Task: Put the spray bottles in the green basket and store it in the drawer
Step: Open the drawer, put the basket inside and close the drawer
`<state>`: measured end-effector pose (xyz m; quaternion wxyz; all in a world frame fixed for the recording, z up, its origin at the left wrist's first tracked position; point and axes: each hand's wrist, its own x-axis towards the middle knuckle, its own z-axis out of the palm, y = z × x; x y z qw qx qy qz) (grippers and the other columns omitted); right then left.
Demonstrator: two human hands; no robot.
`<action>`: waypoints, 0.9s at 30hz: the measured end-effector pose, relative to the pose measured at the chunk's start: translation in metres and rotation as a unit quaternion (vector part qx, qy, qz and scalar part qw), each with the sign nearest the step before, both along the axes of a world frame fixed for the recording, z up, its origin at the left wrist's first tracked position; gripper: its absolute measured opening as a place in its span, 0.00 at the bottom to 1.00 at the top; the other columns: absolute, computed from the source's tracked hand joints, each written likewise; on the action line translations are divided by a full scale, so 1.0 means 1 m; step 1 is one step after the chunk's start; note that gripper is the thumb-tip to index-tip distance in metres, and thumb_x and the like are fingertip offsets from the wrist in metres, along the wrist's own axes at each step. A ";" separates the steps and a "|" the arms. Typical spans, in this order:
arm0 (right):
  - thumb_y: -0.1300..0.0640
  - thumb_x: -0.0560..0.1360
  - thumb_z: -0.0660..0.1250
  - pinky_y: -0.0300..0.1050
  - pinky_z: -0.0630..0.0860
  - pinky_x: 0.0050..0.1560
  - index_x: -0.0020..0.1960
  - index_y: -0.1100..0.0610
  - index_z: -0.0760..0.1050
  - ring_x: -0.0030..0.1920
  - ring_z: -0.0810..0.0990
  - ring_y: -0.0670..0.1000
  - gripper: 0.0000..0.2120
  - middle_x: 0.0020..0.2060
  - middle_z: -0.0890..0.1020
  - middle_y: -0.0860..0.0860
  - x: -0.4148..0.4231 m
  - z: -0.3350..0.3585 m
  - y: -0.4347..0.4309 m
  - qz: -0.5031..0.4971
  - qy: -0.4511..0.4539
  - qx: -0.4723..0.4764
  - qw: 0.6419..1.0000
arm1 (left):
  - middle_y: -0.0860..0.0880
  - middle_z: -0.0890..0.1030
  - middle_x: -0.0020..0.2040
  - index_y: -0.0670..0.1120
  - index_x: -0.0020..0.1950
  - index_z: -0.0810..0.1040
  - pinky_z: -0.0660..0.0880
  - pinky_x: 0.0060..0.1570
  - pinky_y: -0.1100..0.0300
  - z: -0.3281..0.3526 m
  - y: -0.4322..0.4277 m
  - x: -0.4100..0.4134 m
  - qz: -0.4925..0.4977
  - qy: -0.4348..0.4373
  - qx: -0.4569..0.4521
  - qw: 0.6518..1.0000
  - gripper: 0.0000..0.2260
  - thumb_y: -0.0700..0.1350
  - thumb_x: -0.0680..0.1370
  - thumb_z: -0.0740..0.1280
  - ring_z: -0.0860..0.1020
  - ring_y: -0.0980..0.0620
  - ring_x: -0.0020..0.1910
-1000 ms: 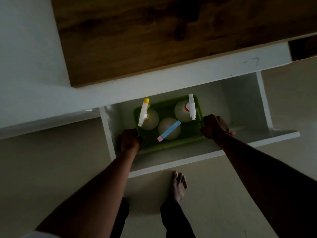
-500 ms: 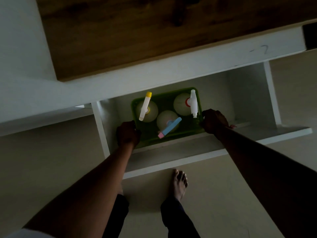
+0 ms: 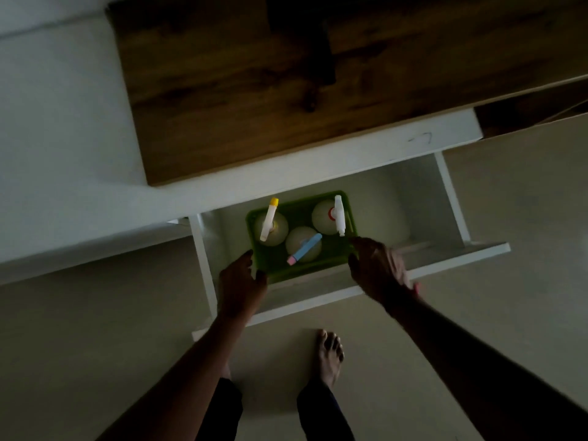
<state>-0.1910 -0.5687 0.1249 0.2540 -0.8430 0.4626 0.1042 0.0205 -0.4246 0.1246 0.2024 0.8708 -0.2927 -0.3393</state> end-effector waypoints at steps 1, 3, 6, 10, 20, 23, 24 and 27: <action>0.59 0.78 0.64 0.26 0.58 0.24 0.63 0.54 0.74 0.26 0.68 0.38 0.14 0.45 0.83 0.51 -0.001 0.010 0.013 0.000 -0.017 -0.021 1.000 | 0.39 0.83 0.57 0.41 0.67 0.75 0.77 0.53 0.54 0.011 0.008 -0.006 -0.017 -0.024 -0.008 1.000 0.19 0.43 0.76 0.70 0.82 0.43 0.54; 0.59 0.76 0.67 0.25 0.64 0.28 0.61 0.55 0.75 0.32 0.74 0.39 0.14 0.48 0.83 0.51 -0.004 0.027 0.038 -0.008 -0.052 -0.046 0.998 | 0.40 0.82 0.59 0.41 0.65 0.76 0.76 0.55 0.52 0.030 0.028 -0.019 -0.042 -0.063 -0.018 0.997 0.17 0.42 0.76 0.69 0.81 0.42 0.56; 0.58 0.75 0.69 0.36 0.80 0.42 0.63 0.57 0.75 0.51 0.82 0.50 0.17 0.60 0.80 0.56 -0.007 0.043 0.072 -0.014 -0.041 -0.050 0.998 | 0.42 0.81 0.59 0.42 0.61 0.79 0.76 0.55 0.52 0.046 0.063 -0.040 -0.100 -0.114 -0.014 0.988 0.16 0.41 0.74 0.70 0.79 0.43 0.58; 0.57 0.75 0.68 0.41 0.82 0.45 0.72 0.56 0.68 0.61 0.78 0.55 0.26 0.73 0.67 0.59 -0.006 0.057 0.112 -0.040 0.021 0.017 0.999 | 0.44 0.74 0.69 0.47 0.70 0.72 0.74 0.62 0.47 0.054 0.101 -0.065 -0.187 -0.139 0.109 0.966 0.28 0.49 0.70 0.72 0.73 0.44 0.68; 0.61 0.77 0.62 0.30 0.60 0.25 0.78 0.51 0.40 0.75 0.63 0.57 0.39 0.78 0.39 0.57 0.015 0.054 0.139 -0.057 0.089 0.085 0.991 | 0.43 0.31 0.77 0.46 0.75 0.26 0.31 0.70 0.45 0.043 0.115 -0.088 -0.190 -0.055 0.187 0.962 0.49 0.51 0.74 0.65 0.30 0.44 0.75; 0.63 0.77 0.62 0.31 0.60 0.24 0.78 0.50 0.40 0.76 0.62 0.58 0.40 0.78 0.39 0.57 0.013 0.053 0.127 -0.020 0.106 0.089 0.990 | 0.42 0.28 0.76 0.44 0.73 0.24 0.38 0.75 0.43 0.047 0.106 -0.085 -0.188 -0.035 0.192 0.963 0.49 0.51 0.75 0.65 0.30 0.42 0.75; 0.64 0.76 0.61 0.31 0.61 0.25 0.78 0.50 0.39 0.76 0.59 0.58 0.40 0.78 0.39 0.57 0.013 0.052 0.124 -0.006 0.105 0.089 0.990 | 0.41 0.28 0.76 0.44 0.73 0.25 0.39 0.75 0.42 0.047 0.104 -0.082 -0.187 -0.035 0.191 0.963 0.49 0.51 0.75 0.65 0.30 0.42 0.75; 0.67 0.75 0.59 0.31 0.69 0.31 0.78 0.50 0.39 0.78 0.49 0.59 0.41 0.78 0.39 0.57 0.017 0.051 0.111 0.017 0.101 0.079 0.992 | 0.41 0.28 0.75 0.44 0.73 0.25 0.40 0.75 0.41 0.047 0.093 -0.072 -0.186 -0.028 0.189 0.964 0.50 0.52 0.75 0.65 0.30 0.41 0.75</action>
